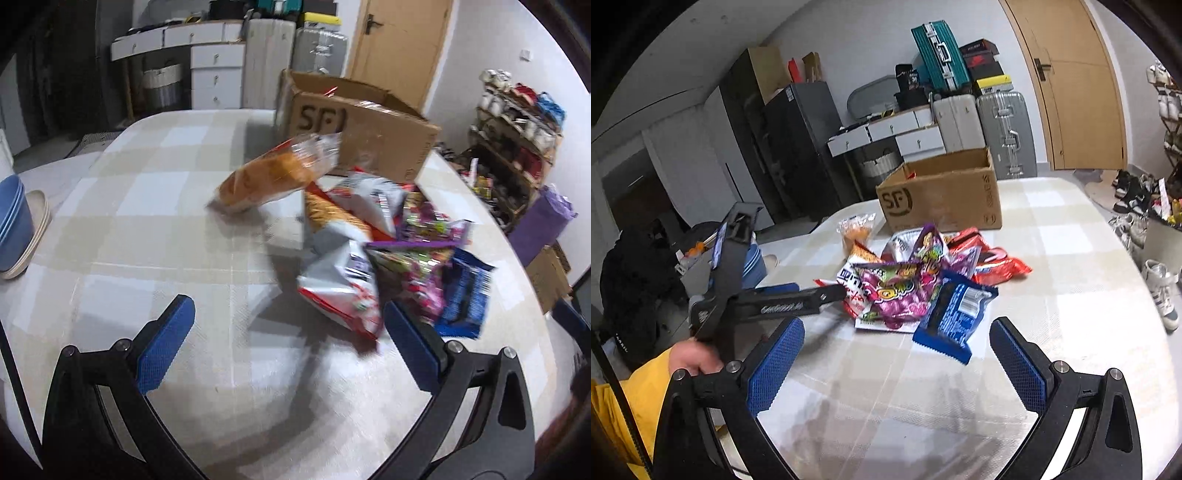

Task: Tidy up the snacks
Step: 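Grasp the white noodle-snack bag with the left gripper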

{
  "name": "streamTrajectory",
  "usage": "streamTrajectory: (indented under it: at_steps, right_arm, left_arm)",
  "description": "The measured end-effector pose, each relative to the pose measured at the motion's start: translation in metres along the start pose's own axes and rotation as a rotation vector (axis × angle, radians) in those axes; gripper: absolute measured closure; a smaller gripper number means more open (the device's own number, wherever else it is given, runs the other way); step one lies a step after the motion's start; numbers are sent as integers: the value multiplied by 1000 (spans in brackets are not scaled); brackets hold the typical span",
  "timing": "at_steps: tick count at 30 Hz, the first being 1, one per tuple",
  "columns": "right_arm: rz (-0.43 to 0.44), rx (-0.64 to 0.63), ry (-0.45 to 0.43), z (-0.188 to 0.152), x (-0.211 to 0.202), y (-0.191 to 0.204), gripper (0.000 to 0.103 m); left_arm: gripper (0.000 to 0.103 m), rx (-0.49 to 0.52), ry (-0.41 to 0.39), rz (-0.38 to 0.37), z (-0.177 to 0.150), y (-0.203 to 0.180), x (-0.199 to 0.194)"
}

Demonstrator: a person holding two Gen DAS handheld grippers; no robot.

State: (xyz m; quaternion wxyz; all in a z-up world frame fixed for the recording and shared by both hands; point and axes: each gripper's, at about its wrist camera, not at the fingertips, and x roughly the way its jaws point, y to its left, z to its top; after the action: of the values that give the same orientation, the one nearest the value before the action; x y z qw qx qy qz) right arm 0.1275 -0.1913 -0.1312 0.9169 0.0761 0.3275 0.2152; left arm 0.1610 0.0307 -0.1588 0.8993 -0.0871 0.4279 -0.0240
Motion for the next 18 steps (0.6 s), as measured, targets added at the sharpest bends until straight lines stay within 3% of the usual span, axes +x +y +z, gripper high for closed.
streamTrajectory:
  at_steps: [12, 15, 18]
  right_arm:
    - [17, 42, 48, -8, 21, -13, 1]
    - [20, 48, 52, -9, 23, -15, 1]
    - [20, 55, 60, -10, 25, -16, 1]
  left_arm:
    - [2, -103, 80, -138, 46, 0, 84]
    - [4, -109, 81, -140, 58, -4, 105]
    - [13, -96, 75, -159, 68, -10, 119]
